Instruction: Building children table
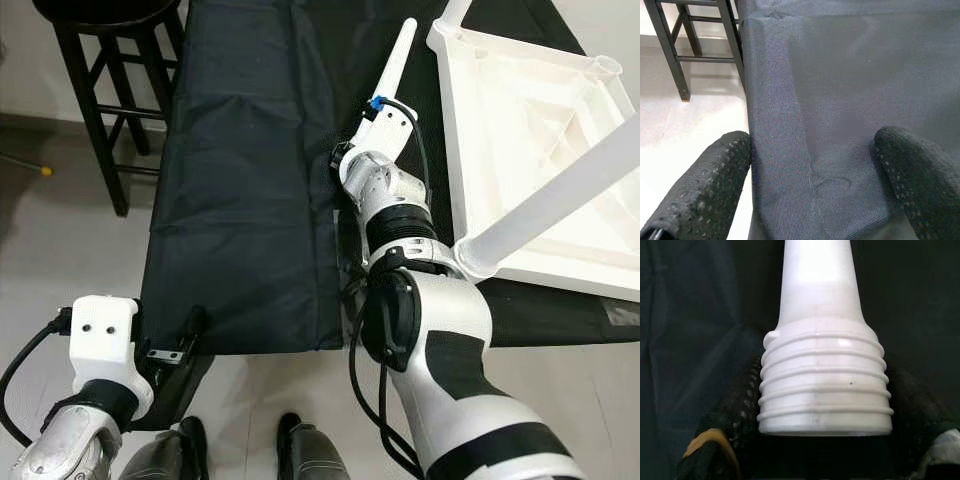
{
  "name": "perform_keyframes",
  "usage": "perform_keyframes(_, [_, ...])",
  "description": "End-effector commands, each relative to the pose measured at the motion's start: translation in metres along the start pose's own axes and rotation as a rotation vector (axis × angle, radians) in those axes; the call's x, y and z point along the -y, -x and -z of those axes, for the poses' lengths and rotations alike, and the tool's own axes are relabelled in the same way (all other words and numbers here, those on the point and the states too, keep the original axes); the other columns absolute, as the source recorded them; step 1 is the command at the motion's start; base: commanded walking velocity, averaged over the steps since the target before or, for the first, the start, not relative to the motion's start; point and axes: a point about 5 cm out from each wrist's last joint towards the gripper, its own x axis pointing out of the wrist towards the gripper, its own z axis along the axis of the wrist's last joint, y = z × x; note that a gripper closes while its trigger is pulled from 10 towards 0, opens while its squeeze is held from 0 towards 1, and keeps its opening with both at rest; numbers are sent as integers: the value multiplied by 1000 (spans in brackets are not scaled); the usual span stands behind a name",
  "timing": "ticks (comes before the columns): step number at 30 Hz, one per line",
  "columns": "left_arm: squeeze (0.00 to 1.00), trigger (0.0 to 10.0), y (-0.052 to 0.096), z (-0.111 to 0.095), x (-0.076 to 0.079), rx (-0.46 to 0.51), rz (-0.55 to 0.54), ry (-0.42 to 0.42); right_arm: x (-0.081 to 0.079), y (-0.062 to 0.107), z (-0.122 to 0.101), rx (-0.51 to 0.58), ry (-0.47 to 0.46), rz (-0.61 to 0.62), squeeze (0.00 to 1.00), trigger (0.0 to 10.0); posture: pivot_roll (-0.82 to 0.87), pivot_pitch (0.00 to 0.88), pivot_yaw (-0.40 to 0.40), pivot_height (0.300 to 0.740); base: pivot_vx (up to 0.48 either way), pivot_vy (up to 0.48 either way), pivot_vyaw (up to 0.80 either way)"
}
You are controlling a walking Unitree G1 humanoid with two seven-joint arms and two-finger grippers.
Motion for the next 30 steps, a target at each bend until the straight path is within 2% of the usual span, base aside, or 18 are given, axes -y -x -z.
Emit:
perform_keyframes(1, [0,10000,1,5,0,-27,-7,14,-1,-3,28,-44,94,3,0,0,89,372,-137,740,0,0,0])
perform_keyframes(2, [0,10000,1,5,0,-27,-7,14,-1,-3,28,-44,94,3,0,0,89,372,-137,740,0,0,0])
perform_keyframes(5, [0,10000,0,6,1,-26,-6,14,-17,4,11,165,229,-26,0,0,90,364,-140,740,0,0,0])
perform_keyframes(6, [0,10000,0,6,1,-26,-6,14,-17,4,11,165,229,-26,0,0,90,364,-140,740,0,0,0])
perform_keyframes(7, [0,10000,0,6,2,-26,-6,14,-23,7,6,242,262,-36,0,0,90,361,-142,740,0,0,0])
perform_keyframes(8, [0,10000,0,6,2,-26,-6,14,-23,7,6,242,262,-36,0,0,90,361,-142,740,0,0,0])
perform_keyframes(10, [0,10000,-1,6,2,-25,-7,15,-32,15,-3,361,295,-74,0,0,91,354,-142,740,0,0,0])
perform_keyframes(11, [0,10000,-1,6,2,-25,-7,15,-32,15,-3,361,295,-74,0,0,91,354,-142,740,0,0,0])
perform_keyframes(13, [0,10000,-2,7,2,-23,-7,16,-41,25,-13,497,329,-130,0,0,92,342,-145,740,0,0,0])
perform_keyframes(14, [0,10000,-2,7,2,-23,-7,16,-41,25,-13,497,329,-130,0,0,92,342,-145,740,0,0,0])
perform_keyframes(17, [0,10000,-4,7,2,-19,-12,20,-52,41,-21,656,360,-232,0,0,90,331,-145,740,0,0,0])
perform_keyframes(20, [0,10000,-4,7,2,-21,-17,31,-53,44,-21,676,362,-265,0,0,92,326,-148,740,0,0,0])
perform_keyframes(22, [0,10000,-8,8,-6,-35,-77,123,-56,53,-18,707,355,-392,0,0,93,320,-149,740,0,0,0])
perform_keyframes(23, [0,10000,-9,9,-11,-35,-96,133,-55,57,-14,699,330,-457,0,0,94,313,-149,740,0,0,0])
perform_keyframes(25, [0,10000,-9,9,-11,-35,-96,133,-55,57,-14,699,330,-457,0,0,94,313,-149,740,0,0,0])
perform_keyframes(27, [0,10000,-15,8,-26,-20,-127,109,-53,65,-4,654,279,-627,0,0,95,302,-154,740,0,0,0])
perform_keyframes(29, [0,10000,-15,8,-26,-20,-127,109,-53,65,-4,654,279,-627,0,0,95,302,-154,740,0,0,0])
perform_keyframes(30, [0,10000,-18,7,-35,-10,-142,92,-51,69,1,644,267,-701,0,0,95,300,-153,740,0,0,0])
